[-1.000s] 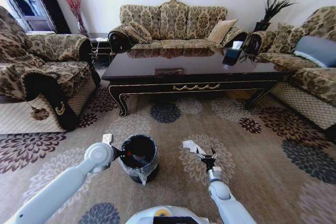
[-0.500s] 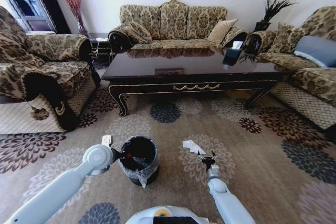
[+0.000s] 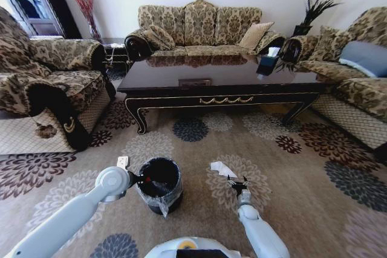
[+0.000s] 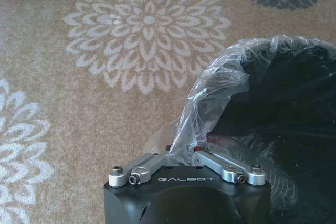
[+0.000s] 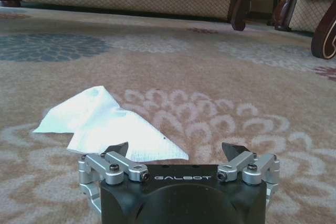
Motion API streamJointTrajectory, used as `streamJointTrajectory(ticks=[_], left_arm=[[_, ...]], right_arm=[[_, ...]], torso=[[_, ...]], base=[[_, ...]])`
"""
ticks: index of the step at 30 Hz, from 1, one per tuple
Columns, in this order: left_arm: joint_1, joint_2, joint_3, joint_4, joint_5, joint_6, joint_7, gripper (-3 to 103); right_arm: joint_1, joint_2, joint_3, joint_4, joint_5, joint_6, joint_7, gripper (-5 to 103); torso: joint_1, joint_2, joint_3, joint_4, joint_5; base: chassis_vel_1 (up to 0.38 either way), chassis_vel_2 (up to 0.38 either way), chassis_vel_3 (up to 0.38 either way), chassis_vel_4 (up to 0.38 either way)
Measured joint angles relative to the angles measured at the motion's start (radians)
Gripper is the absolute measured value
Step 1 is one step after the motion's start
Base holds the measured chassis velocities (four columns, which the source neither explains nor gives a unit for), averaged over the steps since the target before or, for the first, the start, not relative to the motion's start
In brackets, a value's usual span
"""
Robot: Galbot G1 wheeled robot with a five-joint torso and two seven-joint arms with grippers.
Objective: Move to the front of the table and pick up the trash from the floor, then place it into the trash bin.
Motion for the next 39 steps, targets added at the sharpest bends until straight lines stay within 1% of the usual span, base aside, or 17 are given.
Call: streamJointTrajectory(ticks=[2, 3, 4, 5, 8, 10, 12, 14, 15, 16, 18, 19, 24, 25, 28, 29, 39], left_arm=[[0.000, 0.000, 0.000, 0.001, 0.000, 0.000, 0.000, 0], [-0.002, 0.001, 0.000, 0.002, -0.002, 0.000, 0.000, 0], [-0.003, 0.001, 0.000, 0.002, -0.003, 0.000, 0.000, 0], [-0.005, 0.001, 0.000, 0.003, -0.004, 0.000, 0.000, 0], [-0.007, -0.001, 0.001, 0.006, -0.005, 0.000, 0.000, 0], [-0.010, -0.004, 0.002, 0.013, -0.006, 0.000, 0.001, 0], [-0.011, -0.004, 0.002, 0.015, -0.006, 0.000, 0.001, 0], [-0.011, -0.004, 0.002, 0.016, -0.006, 0.000, 0.003, 0], [-0.011, -0.004, 0.002, 0.016, -0.006, 0.000, 0.004, 0], [-0.011, -0.004, 0.002, 0.017, -0.006, 0.000, 0.005, 0], [-0.012, -0.004, 0.002, 0.018, -0.006, 0.000, 0.005, 0], [-0.012, -0.004, 0.002, 0.020, -0.005, 0.000, 0.005, 0], [-0.013, -0.004, 0.003, 0.026, -0.001, 0.000, 0.011, 0], [-0.013, -0.005, 0.003, 0.027, 0.000, 0.000, 0.013, 0], [-0.012, -0.008, 0.003, 0.030, 0.004, 0.000, 0.016, 0], [-0.012, -0.009, 0.004, 0.031, 0.006, 0.000, 0.017, 0], [-0.017, -0.015, 0.005, 0.031, 0.008, 0.000, 0.019, 0]], right_arm=[[0.003, 0.000, 0.000, -0.005, 0.001, 0.001, -0.001, 100], [0.009, 0.000, 0.000, -0.017, 0.003, 0.004, -0.004, 92], [0.012, 0.000, -0.001, -0.021, 0.004, 0.005, -0.006, 92], [0.014, 0.000, -0.001, -0.027, 0.005, 0.006, -0.010, 81], [0.018, 0.000, -0.001, -0.034, 0.005, 0.008, -0.013, 81], [0.020, 0.004, -0.002, -0.041, 0.008, 0.009, -0.016, 65], [0.020, 0.005, -0.002, -0.042, 0.009, 0.009, -0.019, 65], [0.021, 0.008, -0.002, -0.051, 0.010, 0.009, -0.024, 53], [0.024, 0.010, -0.002, -0.055, 0.011, 0.009, -0.025, 53], [0.027, 0.011, -0.002, -0.058, 0.011, 0.010, -0.026, 42], [0.028, 0.011, -0.002, -0.060, 0.011, 0.010, -0.026, 42], [0.032, 0.012, -0.002, -0.063, 0.011, 0.010, -0.026, 32], [0.035, 0.012, -0.003, -0.066, 0.010, 0.011, -0.027, 21], [0.035, 0.012, -0.003, -0.067, 0.009, 0.011, -0.027, 10], [0.035, 0.012, -0.003, -0.069, 0.006, 0.011, -0.027, 10], [0.035, 0.012, -0.003, -0.069, 0.004, 0.012, -0.027, 4], [0.024, 0.013, 0.000, -0.047, 0.003, 0.013, -0.023, 3]], torso=[[0.000, 0.000, 0.000, 0.0000, 0.0000], [0.000, 0.000, 0.000, 0.0000, -0.0001], [0.000, 0.000, 0.000, 0.0000, -0.0001], [0.000, 0.000, 0.000, 0.0000, 0.0000], [0.000, 0.000, 0.000, -0.0001, 0.0000], [0.000, 0.000, 0.000, 0.0000, -0.0001], [0.000, 0.000, 0.000, 0.0000, -0.0001], [0.000, 0.000, 0.000, 0.0000, 0.0000], [0.000, 0.000, 0.000, 0.0000, 0.0000], [0.000, 0.000, 0.000, -0.0001, 0.0000], [0.000, 0.000, 0.000, -0.0001, -0.0001], [0.000, 0.000, 0.000, 0.0000, -0.0001], [0.000, 0.000, 0.000, 0.0000, -0.0001], [0.000, 0.000, 0.000, 0.0000, -0.0001], [0.000, 0.000, 0.000, 0.0000, -0.0001], [0.000, 0.000, 0.000, 0.0000, -0.0001], [0.000, 0.000, 0.000, -0.0001, 0.0000]], base=[[0.000, 0.000, 0.000, 0.000], [0.000, 0.000, 0.000, 0.000], [0.000, 0.000, 0.000, 0.000], [0.000, 0.000, 0.000, 0.000], [0.000, 0.000, 0.000, 0.000], [0.000, 0.000, 0.000, 0.000], [0.000, 0.000, 0.000, 0.000], [0.000, 0.000, 0.000, 0.000], [0.000, 0.000, 0.000, 0.000], [0.000, 0.000, 0.000, 0.000], [0.000, 0.000, 0.000, 0.000], [0.000, 0.000, 0.000, 0.000], [0.000, 0.000, 0.000, 0.000], [0.000, 0.000, 0.000, 0.000], [0.000, 0.000, 0.000, 0.000], [0.000, 0.000, 0.000, 0.000], [0.000, 0.000, 0.000, 0.000]])
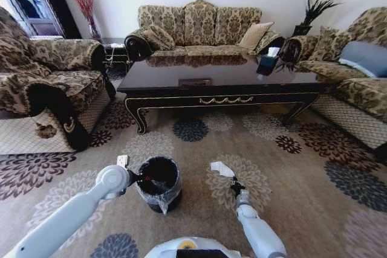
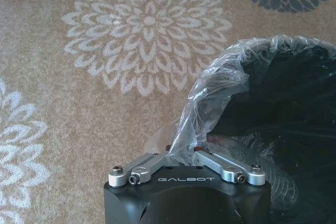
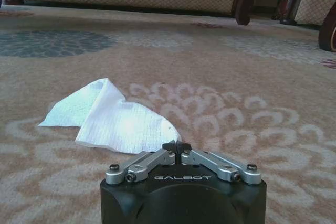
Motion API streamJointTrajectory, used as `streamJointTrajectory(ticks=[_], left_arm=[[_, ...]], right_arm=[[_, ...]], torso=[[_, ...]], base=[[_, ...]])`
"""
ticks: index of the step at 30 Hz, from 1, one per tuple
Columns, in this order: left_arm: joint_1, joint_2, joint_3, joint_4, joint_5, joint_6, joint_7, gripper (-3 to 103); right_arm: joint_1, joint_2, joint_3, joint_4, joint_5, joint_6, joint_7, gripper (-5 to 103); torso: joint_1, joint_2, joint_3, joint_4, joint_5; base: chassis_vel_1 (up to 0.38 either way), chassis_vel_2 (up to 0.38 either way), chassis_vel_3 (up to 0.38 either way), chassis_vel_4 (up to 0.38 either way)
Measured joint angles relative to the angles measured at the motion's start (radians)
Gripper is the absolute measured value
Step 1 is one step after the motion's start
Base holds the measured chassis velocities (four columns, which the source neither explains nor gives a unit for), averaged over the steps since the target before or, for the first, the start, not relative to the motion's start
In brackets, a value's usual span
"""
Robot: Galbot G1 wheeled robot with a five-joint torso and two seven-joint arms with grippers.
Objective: Move to the front of the table and pick up the trash from the floor, then place it into the trash bin.
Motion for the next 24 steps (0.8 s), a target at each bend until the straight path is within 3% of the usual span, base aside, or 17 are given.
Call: streamJointTrajectory(ticks=[9, 13, 24], left_arm=[[-0.006, -0.006, 0.005, -0.003, 0.005, 0.000, 0.002, 0], [-0.025, -0.015, 0.020, 0.002, 0.011, 0.000, 0.002, 0], [-0.130, -0.063, 0.109, 0.025, 0.001, 0.000, -0.017, 0]], right_arm=[[-0.051, -0.029, -0.004, 0.148, 0.041, -0.018, 0.006, 0], [-0.131, -0.071, -0.005, 0.345, 0.115, -0.061, 0.020, 0], [-0.310, -0.161, 0.020, 0.767, 0.181, -0.127, 0.076, 0]], torso=[[0.000, 0.000, 0.000, 0.0001, 0.0000], [0.000, 0.000, 0.000, 0.0000, 0.0002], [0.000, 0.000, 0.000, -0.0001, 0.0000]], base=[[0.000, 0.000, 0.000, 0.000], [0.000, 0.000, 0.000, 0.000], [0.000, 0.000, 0.000, 0.000]])
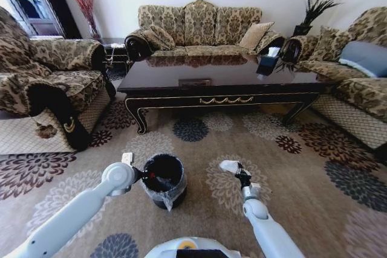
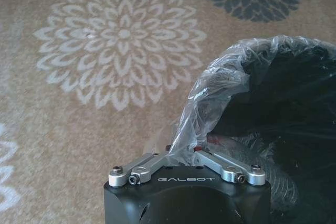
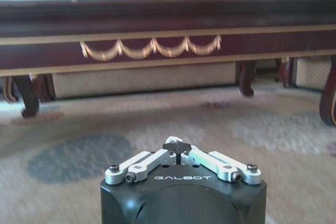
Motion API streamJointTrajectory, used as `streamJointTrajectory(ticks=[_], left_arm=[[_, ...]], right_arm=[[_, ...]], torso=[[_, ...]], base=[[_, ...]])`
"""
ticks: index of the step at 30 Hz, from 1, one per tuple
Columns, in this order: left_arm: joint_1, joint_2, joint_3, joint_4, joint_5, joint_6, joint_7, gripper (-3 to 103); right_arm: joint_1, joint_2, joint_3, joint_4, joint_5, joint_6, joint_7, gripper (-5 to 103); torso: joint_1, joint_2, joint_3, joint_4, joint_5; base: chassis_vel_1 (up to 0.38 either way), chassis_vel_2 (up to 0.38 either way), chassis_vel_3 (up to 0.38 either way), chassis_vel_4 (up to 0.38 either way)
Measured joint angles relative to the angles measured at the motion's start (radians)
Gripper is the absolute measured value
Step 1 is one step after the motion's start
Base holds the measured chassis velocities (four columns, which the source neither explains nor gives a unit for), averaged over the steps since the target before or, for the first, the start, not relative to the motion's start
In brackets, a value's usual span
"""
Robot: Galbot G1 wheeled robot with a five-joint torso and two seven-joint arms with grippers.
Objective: Move to the front of the table and pick up the trash from the floor, then place it into the trash bin.
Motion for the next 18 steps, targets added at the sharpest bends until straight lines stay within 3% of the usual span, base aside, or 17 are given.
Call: streamJointTrajectory(ticks=[8, 11, 18], left_arm=[[-0.106, -0.033, 0.077, 0.026, -0.025, 0.000, -0.019, 0], [-0.170, -0.089, 0.147, 0.063, -0.030, 0.000, -0.026, 0], [-0.244, -0.193, 0.257, 0.120, -0.028, 0.000, -0.038, 0]], right_arm=[[-0.079, -0.083, 0.023, 0.247, 0.023, -0.030, 0.022, 0], [-0.124, -0.151, 0.043, 0.362, 0.022, -0.039, 0.028, 0], [-0.193, -0.215, 0.076, 0.506, 0.022, -0.043, 0.029, 0]], torso=[[0.000, 0.000, 0.000, 0.0004, 0.0003], [0.000, 0.000, 0.000, 0.0000, 0.0001], [0.000, 0.000, 0.000, 0.0000, 0.0002]], base=[[0.000, 0.000, 0.000, 0.000], [0.000, 0.000, 0.000, 0.000], [0.000, 0.000, 0.000, 0.000]])
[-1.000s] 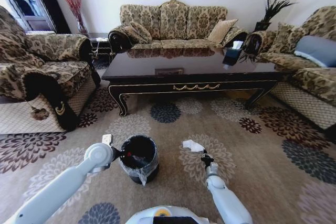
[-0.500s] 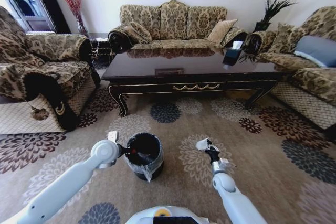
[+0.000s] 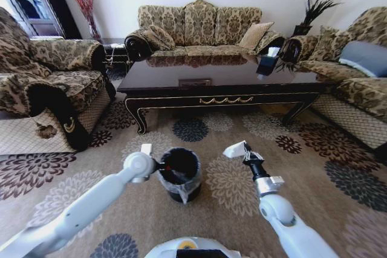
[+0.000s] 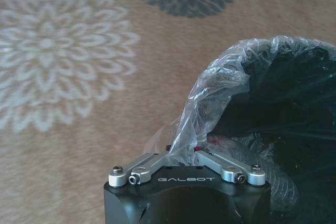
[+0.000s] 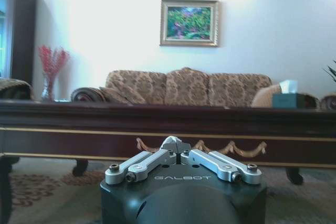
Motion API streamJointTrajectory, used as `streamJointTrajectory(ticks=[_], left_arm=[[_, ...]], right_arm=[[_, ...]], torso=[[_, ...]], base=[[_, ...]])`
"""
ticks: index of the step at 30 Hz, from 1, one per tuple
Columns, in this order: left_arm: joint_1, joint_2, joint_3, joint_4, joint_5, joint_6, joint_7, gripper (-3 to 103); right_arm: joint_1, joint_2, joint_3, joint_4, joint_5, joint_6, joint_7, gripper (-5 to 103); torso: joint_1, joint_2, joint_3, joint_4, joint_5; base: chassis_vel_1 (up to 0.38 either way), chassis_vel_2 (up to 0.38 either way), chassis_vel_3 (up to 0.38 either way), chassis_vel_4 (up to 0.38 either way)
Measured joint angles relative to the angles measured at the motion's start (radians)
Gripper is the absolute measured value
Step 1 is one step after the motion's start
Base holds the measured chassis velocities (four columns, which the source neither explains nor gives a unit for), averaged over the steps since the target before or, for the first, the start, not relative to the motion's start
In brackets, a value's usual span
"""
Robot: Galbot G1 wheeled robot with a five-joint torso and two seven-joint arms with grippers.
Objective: Move to the front of the table and pick up the trash from the floor, then place it into the trash bin.
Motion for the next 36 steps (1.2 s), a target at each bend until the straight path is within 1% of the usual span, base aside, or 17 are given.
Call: streamJointTrajectory(ticks=[4, 5, 9, 10, 13, 15, 17, 19, 21, 23, 24, 26, 29, 31, 34, 36], left_arm=[[-0.068, -0.078, 0.065, 0.068, 0.001, 0.000, -0.009, 0], [-0.068, -0.078, 0.065, 0.068, 0.001, 0.000, -0.009, 0], [-0.139, -0.132, 0.125, 0.137, -0.001, 0.000, -0.019, 0], [-0.139, -0.132, 0.125, 0.137, -0.001, 0.000, -0.019, 0], [-0.179, -0.167, 0.161, 0.174, -0.003, 0.000, -0.031, 0], [-0.210, -0.208, 0.190, 0.206, -0.008, 0.000, -0.042, 0], [-0.216, -0.217, 0.195, 0.212, -0.009, 0.000, -0.044, 0], [-0.242, -0.248, 0.216, 0.227, -0.014, 0.000, -0.047, 0], [-0.249, -0.255, 0.222, 0.230, -0.016, 0.000, -0.048, 0], [-0.262, -0.263, 0.230, 0.232, -0.019, 0.000, -0.052, 0], [-0.273, -0.267, 0.239, 0.233, -0.024, 0.000, -0.054, 0], [-0.279, -0.268, 0.243, 0.233, -0.026, 0.000, -0.055, 0], [-0.288, -0.270, 0.253, 0.231, -0.030, 0.000, -0.059, 0], [-0.287, -0.279, 0.257, 0.227, -0.030, 0.000, -0.065, 0], [-0.280, -0.290, 0.258, 0.224, -0.028, 0.000, -0.069, 0], [-0.262, -0.311, 0.259, 0.224, -0.022, 0.000, -0.072, 0]], right_arm=[[-0.047, -0.028, 0.024, 0.127, -0.002, -0.012, -0.001, 0], [-0.047, -0.028, 0.024, 0.127, -0.002, -0.012, -0.001, 0], [-0.084, -0.052, 0.056, 0.214, -0.007, -0.027, 0.000, 0], [-0.084, -0.052, 0.056, 0.214, -0.007, -0.027, 0.000, 0], [-0.107, -0.061, 0.070, 0.251, -0.018, -0.037, 0.016, 0], [-0.133, -0.062, 0.077, 0.274, -0.029, -0.037, 0.017, 0], [-0.139, -0.062, 0.077, 0.277, -0.033, -0.037, 0.017, 0], [-0.164, -0.059, 0.075, 0.282, -0.065, -0.029, 0.008, 0], [-0.171, -0.058, 0.072, 0.282, -0.077, -0.024, 0.004, 0], [-0.183, -0.055, 0.067, 0.279, -0.110, -0.013, -0.007, 0], [-0.192, -0.051, 0.059, 0.272, -0.145, -0.003, -0.016, 0], [-0.195, -0.050, 0.055, 0.269, -0.161, 0.001, -0.019, 0], [-0.203, -0.048, 0.042, 0.255, -0.218, 0.018, -0.036, 0], [-0.215, -0.048, 0.035, 0.250, -0.254, 0.030, -0.053, 0], [-0.226, -0.052, 0.032, 0.248, -0.272, 0.035, -0.061, 0], [-0.242, -0.067, 0.031, 0.242, -0.304, 0.050, -0.073, 0]], torso=[[0.000, 0.000, 0.000, 0.0002, 0.0001], [0.000, 0.000, 0.000, 0.0002, 0.0001], [0.000, 0.000, 0.000, 0.0001, 0.0000], [0.000, 0.000, 0.000, 0.0001, 0.0000], [0.000, 0.000, 0.000, 0.0004, 0.0001], [0.000, 0.000, 0.000, 0.0003, -0.0001], [0.000, 0.000, 0.000, 0.0002, -0.0001], [0.000, 0.000, 0.000, -0.0001, -0.0001], [0.000, 0.000, 0.000, -0.0002, -0.0001], [0.000, 0.000, 0.000, 0.0000, 0.0000], [0.000, 0.000, 0.000, 0.0002, -0.0001], [0.000, 0.000, 0.000, 0.0002, -0.0002], [0.000, 0.000, 0.000, 0.0003, -0.0001], [0.000, 0.000, 0.000, 0.0004, -0.0001], [0.000, 0.000, 0.000, 0.0003, -0.0001], [0.000, 0.000, 0.000, -0.0001, -0.0003]], base=[[0.000, 0.000, 0.000, 0.000], [0.000, 0.000, 0.000, 0.000], [0.000, 0.000, 0.000, 0.000], [0.000, 0.000, 0.000, 0.000], [0.000, 0.000, 0.000, 0.000], [0.000, 0.000, 0.000, 0.000], [0.000, 0.000, 0.000, 0.000], [0.000, 0.000, 0.000, 0.000], [0.000, 0.000, 0.000, 0.000], [0.000, 0.000, 0.000, 0.000], [0.000, 0.000, 0.000, 0.000], [0.000, 0.000, 0.000, 0.000], [0.000, 0.000, 0.000, 0.000], [0.000, 0.000, 0.000, 0.000], [0.000, 0.000, 0.000, 0.000], [0.000, 0.000, 0.000, 0.000]])
